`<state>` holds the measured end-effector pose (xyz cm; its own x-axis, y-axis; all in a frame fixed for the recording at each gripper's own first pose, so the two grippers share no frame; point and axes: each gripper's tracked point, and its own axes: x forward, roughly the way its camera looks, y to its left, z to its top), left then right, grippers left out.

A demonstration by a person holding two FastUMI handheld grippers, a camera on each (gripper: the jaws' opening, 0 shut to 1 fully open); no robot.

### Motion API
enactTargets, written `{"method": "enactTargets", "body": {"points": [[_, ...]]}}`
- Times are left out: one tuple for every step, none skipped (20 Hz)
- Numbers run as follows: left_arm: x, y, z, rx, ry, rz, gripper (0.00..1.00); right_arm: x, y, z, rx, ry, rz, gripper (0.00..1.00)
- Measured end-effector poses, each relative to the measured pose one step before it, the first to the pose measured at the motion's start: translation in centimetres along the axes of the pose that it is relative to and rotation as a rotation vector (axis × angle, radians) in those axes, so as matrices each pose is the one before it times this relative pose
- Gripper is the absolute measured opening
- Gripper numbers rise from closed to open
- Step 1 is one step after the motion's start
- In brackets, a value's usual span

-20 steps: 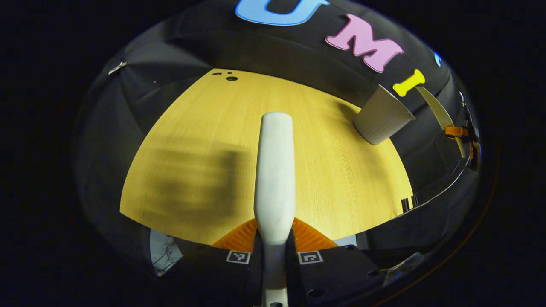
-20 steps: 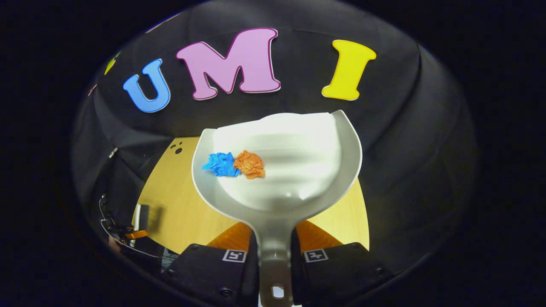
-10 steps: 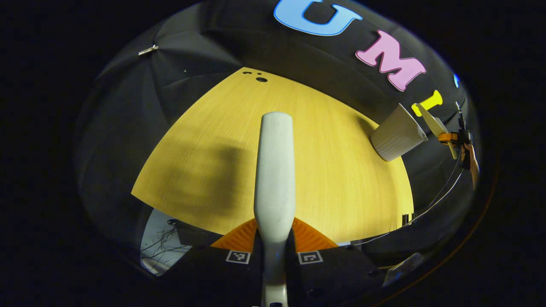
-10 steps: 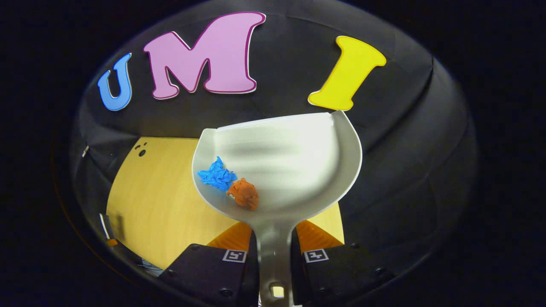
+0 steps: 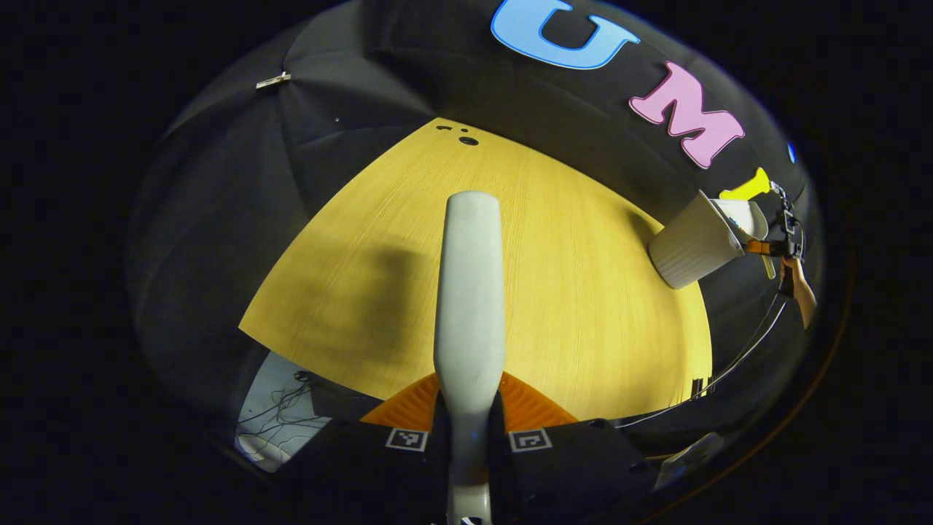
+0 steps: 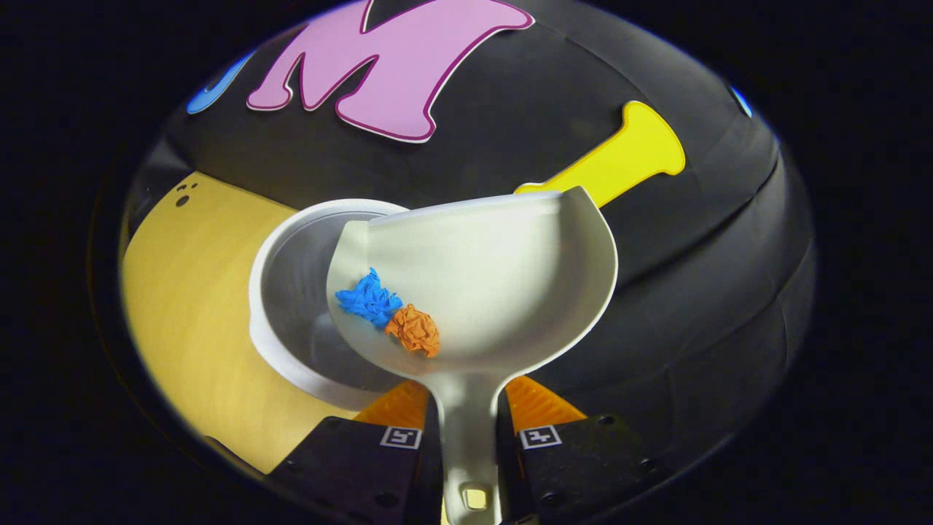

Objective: Pick up the small broom and dustpan from the desktop, sweep the trash into the dustpan with the broom, and then empty the trash into the garbage bin.

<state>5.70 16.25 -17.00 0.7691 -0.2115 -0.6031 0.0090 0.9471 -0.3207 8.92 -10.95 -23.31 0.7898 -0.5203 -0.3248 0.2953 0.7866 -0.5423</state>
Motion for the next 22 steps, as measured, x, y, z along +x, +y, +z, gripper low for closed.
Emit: {"method": "enactTargets", "body": {"points": [[0.011,0.034,0.003,-0.00751,0.00251,-0.00076,0.26,0.050,-0.262,0.065,-0.05005,-0.01041,-0.03566,0.29],[-0.069,0.124,0.069,-0.00633,0.00124,0.00118,0.26,0.144,-0.201,0.056,-0.05679,-0.01555,-0.03248,0.34],[0.074,0.293,0.050,-0.00401,0.00343,0.00408,0.27,0.085,-0.132,0.029,-0.05266,-0.01373,-0.02562,0.34],[0.069,0.149,0.040,-0.00159,0.00319,0.00737,0.26,0.034,0.005,0.164,-0.05260,-0.01141,-0.02049,0.34],[0.140,-0.010,0.095,0.00030,0.00271,0.00532,0.26,0.128,0.187,-0.011,-0.03995,-0.01189,-0.00500,0.29],[0.096,0.059,0.181,0.00364,0.00029,0.00085,0.26,0.502,-0.327,-0.195,-0.04395,-0.00746,-0.01688,0.34],[0.055,-0.002,0.339,0.00397,-0.00277,0.00026,0.26,0.143,-0.710,-0.061,-0.04335,-0.01535,-0.02606,0.34],[0.040,-0.176,0.402,0.00068,-0.00284,-0.00256,0.26,-0.184,-0.570,-0.164,-0.03408,-0.01251,-0.02602,0.34],[0.054,-0.155,0.242,0.00031,-0.00229,-0.00277,0.26,-0.151,-0.266,-0.176,-0.03505,-0.01034,-0.02375,0.34],[0.009,-0.086,0.419,0.00326,-0.00287,-0.00155,0.27,0.260,-0.145,-0.368,-0.03568,-0.01041,-0.02378,0.34],[0.062,-0.060,0.153,0.00228,-0.00136,-0.00059,0.27,0.285,-0.206,-0.224,-0.03672,-0.01251,-0.02190,0.29],[0.048,-0.070,0.337,0.00164,0.00178,-0.00075,0.27,0.509,-0.127,-0.362,-0.03889,-0.01014,-0.01813,0.34],[0.152,-0.094,0.146,0.00163,0.00069,0.00019,0.27,0.100,-0.204,-0.083,-0.03706,-0.01111,-0.01485,0.34],[0.125,-0.116,0.122,0.00208,0.00244,-0.00121,0.26,-0.272,-0.149,0.533,-0.03524,-0.01340,-0.01166,0.33],[0.076,-0.143,0.041,0.00030,0.00234,-0.00048,0.27,-0.094,-0.146,0.373,-0.03810,-0.00723,-0.01342,0.34],[0.124,-0.169,0.153,0.00026,0.00195,-0.00462,0.26,-0.109,-0.183,0.255,-0.04190,-0.00748,-0.01502,0.33],[0.051,-0.254,-0.097,-0.00019,0.00235,-0.00495,0.27,-0.185,-0.163,0.394,-0.03811,-0.00703,-0.01420,0.33],[0.021,-0.154,0.071,0.00191,0.00078,-0.00402,0.26,0.193,-0.137,0.369,-0.03295,-0.00511,-0.00401,0.34],[0.182,-0.245,-0.121,0.00513,0.00306,-0.00468,0.26,0.243,-0.134,-0.035,-0.02675,-0.00160,0.00283,0.33],[0.113,-0.115,-0.016,0.00632,0.00356,-0.00223,0.26,0.030,-0.341,0.017,-0.02507,-0.00146,0.00482,0.34],[0.038,-0.139,-0.090,0.00566,0.00272,-0.00153,0.26,-0.461,-0.865,-0.438,-0.02310,0.00171,0.00534,0.34],[-0.083,-0.080,0.022,0.00433,0.00230,0.00051,0.27,-0.387,-0.714,-0.545,-0.01883,0.00301,0.00177,0.34]]}}
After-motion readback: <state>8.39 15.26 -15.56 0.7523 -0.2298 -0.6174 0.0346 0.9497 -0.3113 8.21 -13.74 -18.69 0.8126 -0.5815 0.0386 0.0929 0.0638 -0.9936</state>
